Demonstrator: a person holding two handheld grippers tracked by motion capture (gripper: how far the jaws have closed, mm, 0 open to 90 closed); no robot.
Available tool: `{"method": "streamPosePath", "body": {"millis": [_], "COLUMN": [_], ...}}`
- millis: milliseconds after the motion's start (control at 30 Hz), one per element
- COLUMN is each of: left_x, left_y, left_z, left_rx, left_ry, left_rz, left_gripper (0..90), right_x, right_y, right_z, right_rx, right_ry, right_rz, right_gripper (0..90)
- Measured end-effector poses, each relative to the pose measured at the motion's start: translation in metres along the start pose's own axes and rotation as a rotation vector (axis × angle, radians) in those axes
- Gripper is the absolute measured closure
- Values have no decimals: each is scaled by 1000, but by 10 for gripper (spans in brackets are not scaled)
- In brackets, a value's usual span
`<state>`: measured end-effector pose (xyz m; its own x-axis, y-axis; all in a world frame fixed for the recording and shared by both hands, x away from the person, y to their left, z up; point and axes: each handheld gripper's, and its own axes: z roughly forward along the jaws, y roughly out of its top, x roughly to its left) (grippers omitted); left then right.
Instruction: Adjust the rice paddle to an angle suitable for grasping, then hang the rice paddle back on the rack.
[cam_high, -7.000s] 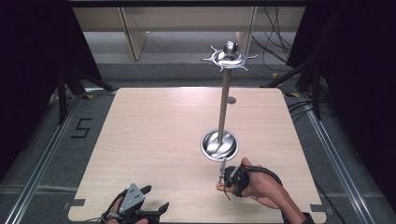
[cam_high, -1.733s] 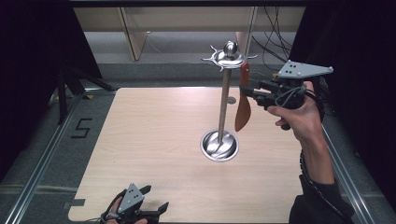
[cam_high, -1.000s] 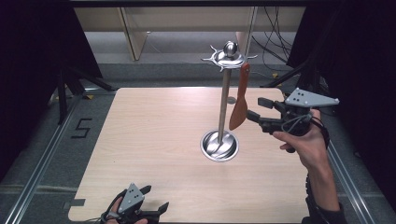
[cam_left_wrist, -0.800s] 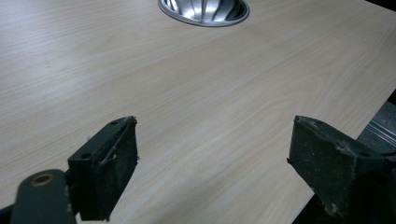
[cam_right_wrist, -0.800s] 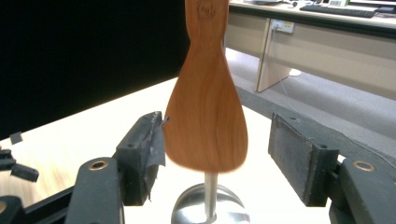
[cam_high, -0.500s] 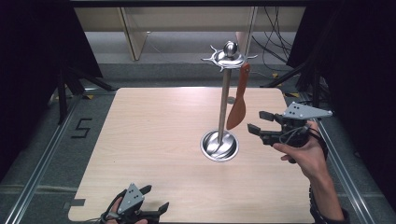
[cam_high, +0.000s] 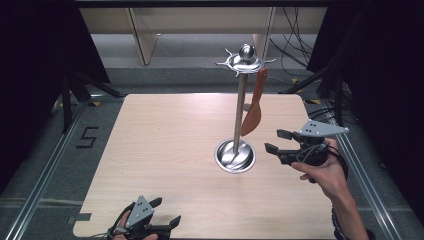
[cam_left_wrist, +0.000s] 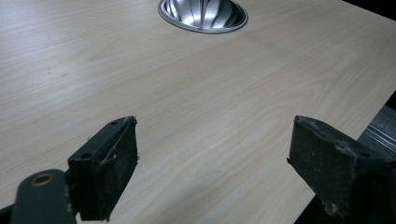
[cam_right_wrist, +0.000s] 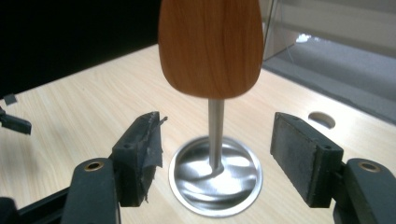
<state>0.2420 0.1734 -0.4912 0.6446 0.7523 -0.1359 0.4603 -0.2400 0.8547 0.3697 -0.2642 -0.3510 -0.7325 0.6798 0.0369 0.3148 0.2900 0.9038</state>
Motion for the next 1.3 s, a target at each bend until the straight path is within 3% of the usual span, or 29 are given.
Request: {"method": "streamPosePath", "body": {"millis": [33,233,367,467,567,600,667,700,733,767,833,933,1000,1033,1067,1133,1167,1200,1300], "left_x": [0,-2,-1,0,1,-1,-1,-1,1,0,1,0,-1,-1,0,1,1,1,1], "left_y": [0,0,-1,0,-1,-1,-1,-1,0,-1,-1,-1,-1,-1,-1,-1,-2,-2,-1], "left_z": [1,1,-1,-1,1,2,1,0,-1,0,-1,-1,0,0,0,-1,-1,-1,-1], "left_rx": [-5,-9,-5,-8,7,-9,-12,-18,1,-3,-3,-5,-11,-11,-8,-6,-5,-6,-1], "left_ry": [-6,-3,-1,1,4,0,1,1,6,5,4,7,9,10,6,6,6,6,9], "left_rz": [1,-8,6,-2,7,-10,-4,-8,21,-2,4,6,-5,-5,2,6,5,4,11], "left_gripper": [149,149,149,149,149,149,149,149,149,149,149,149,149,149,149,149,149,149,149], "right_x": [-2,-2,-1,-1,-2,-3,-3,-6,-3,-5,-3,-3,-1,-2,0,-1,1,0,1], "right_y": [-2,-18,-28,-34,-39,-42,-46,-47,-49,-50,-51,-53,-55,-56,-57,-58,-60,-61,-65], "right_z": [1,5,5,2,1,2,3,3,3,4,3,6,6,7,8,7,8,9,9], "right_rx": [14,50,70,91,92,87,109,124,124,109,137,110,131,133,129,140,139,129,161], "right_ry": [0,8,-9,3,3,1,7,13,12,11,23,17,29,28,27,28,40,26,37], "right_rz": [-19,27,14,10,28,28,61,41,81,61,89,37,63,32,58,38,66,49,66], "right_gripper": [342,336,335,335,334,334,333,333,332,333,332,331,330,330,330,329,329,329,328]}}
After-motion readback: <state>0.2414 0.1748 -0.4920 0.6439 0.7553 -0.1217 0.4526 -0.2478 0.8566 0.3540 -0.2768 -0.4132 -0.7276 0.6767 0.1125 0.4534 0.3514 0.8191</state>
